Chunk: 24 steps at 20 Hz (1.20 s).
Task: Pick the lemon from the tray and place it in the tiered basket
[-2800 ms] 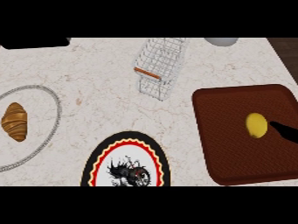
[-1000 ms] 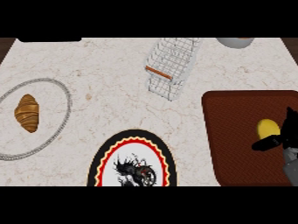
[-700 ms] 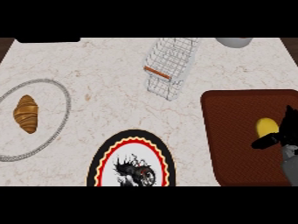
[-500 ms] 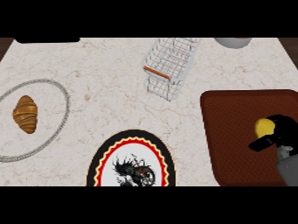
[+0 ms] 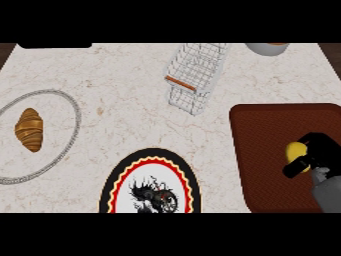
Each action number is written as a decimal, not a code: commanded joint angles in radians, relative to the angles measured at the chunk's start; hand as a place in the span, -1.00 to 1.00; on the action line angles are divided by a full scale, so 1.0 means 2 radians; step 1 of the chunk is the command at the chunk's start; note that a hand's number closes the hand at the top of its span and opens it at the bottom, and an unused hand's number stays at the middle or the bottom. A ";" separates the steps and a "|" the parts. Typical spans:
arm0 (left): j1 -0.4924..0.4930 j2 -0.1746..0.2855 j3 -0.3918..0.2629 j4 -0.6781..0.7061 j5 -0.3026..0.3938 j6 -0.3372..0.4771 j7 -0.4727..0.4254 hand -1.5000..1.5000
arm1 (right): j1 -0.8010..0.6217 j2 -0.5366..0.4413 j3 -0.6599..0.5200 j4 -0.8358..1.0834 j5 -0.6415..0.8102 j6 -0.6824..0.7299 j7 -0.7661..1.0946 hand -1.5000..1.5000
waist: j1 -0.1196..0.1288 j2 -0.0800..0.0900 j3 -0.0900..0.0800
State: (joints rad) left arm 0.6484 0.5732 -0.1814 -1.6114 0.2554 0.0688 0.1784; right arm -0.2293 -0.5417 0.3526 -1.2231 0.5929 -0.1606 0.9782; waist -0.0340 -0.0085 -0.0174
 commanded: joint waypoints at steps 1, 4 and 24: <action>-0.142 -0.048 0.021 -0.085 0.023 0.012 -0.051 0.00 | -0.011 0.002 0.022 0.010 0.030 0.005 0.013 1.00 | -0.013 0.001 0.006; -0.139 -0.052 0.023 -0.079 0.027 0.007 -0.053 0.00 | -0.022 -0.015 0.027 -0.002 0.058 -0.013 -0.009 1.00 | -0.015 -0.003 0.006; -0.114 -0.063 0.047 -0.060 0.025 -0.002 -0.073 0.00 | -0.089 -0.039 -0.015 -0.206 -0.035 -0.100 -0.270 1.00 | -0.041 -0.014 0.008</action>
State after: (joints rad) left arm 0.6824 0.5242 -0.1405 -1.5671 0.2576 0.0336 0.1383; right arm -0.3832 -0.6289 0.3416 -1.5657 0.5790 -0.3630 0.4786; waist -0.0886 -0.0329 0.0016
